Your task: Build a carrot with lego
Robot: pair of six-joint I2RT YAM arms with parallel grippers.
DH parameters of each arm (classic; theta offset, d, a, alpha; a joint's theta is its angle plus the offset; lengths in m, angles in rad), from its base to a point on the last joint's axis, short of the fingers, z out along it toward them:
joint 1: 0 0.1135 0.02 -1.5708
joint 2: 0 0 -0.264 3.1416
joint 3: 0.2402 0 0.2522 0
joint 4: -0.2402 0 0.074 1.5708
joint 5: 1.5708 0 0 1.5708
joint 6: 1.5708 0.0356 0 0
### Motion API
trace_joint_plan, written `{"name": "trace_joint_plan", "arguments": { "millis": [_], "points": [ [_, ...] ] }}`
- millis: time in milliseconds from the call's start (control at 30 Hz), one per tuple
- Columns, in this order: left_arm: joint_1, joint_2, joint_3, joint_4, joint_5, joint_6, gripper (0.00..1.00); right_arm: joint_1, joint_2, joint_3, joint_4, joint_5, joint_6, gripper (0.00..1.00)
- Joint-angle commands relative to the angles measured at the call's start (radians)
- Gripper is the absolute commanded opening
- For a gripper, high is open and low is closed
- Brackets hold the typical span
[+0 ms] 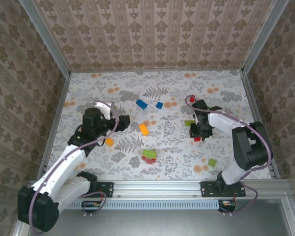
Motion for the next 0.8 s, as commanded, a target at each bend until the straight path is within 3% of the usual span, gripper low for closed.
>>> {"name": "trace_joint_plan", "arguments": {
  "millis": [0,333,767],
  "points": [
    [-0.007,-0.027,0.007,0.028,-0.078,0.069,1.0,0.005,0.02,0.024,-0.006,-0.014,0.006,0.48],
    [-0.008,0.016,0.026,0.029,-0.1,0.097,1.0,0.002,-0.03,-0.053,0.03,-0.088,-0.011,0.51],
    [-0.01,-0.008,0.012,0.049,-0.042,0.098,1.0,0.002,-0.044,-0.064,0.036,-0.084,-0.01,0.41]
  ]
}}
